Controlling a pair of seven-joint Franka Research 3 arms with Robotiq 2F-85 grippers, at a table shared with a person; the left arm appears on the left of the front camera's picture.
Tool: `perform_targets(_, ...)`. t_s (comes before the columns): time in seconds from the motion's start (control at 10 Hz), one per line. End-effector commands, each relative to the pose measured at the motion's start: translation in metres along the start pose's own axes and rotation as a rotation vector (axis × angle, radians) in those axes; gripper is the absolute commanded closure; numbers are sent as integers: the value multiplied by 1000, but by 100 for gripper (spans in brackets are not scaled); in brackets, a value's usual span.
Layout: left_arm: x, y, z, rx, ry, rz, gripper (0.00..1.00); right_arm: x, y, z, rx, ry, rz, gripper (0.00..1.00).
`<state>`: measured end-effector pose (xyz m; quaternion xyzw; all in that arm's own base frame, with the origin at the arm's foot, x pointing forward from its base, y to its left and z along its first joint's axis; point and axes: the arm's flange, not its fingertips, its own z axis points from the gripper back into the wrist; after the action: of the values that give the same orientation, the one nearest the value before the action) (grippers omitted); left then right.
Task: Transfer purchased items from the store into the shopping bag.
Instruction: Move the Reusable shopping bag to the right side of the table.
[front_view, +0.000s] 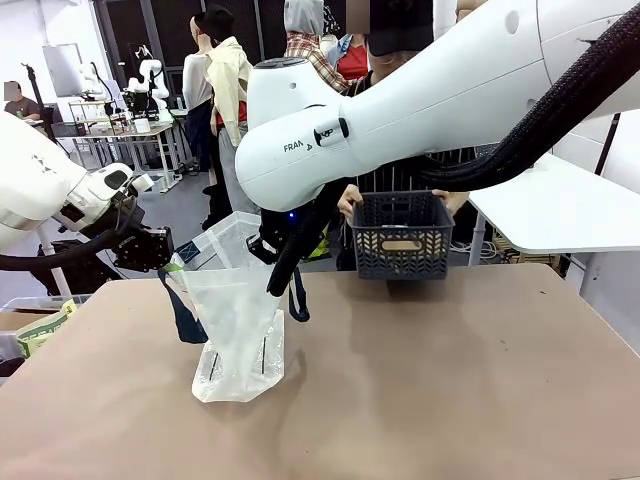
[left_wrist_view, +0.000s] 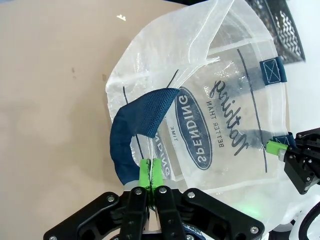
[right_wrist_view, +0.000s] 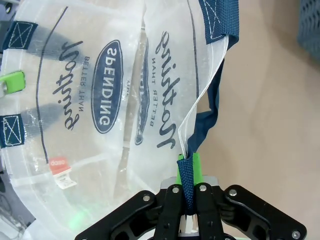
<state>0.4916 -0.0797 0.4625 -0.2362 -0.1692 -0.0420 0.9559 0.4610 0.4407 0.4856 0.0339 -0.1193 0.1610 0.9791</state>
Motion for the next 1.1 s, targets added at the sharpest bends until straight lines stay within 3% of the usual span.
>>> perform_targets(0.0, -1, 1, 1, 4, -8, 6, 100, -2, -1, -1, -3, 4, 2, 100)
perform_targets(1.0, -1, 1, 1, 4, -8, 6, 100, -2, -1, -1, -3, 4, 2, 100)
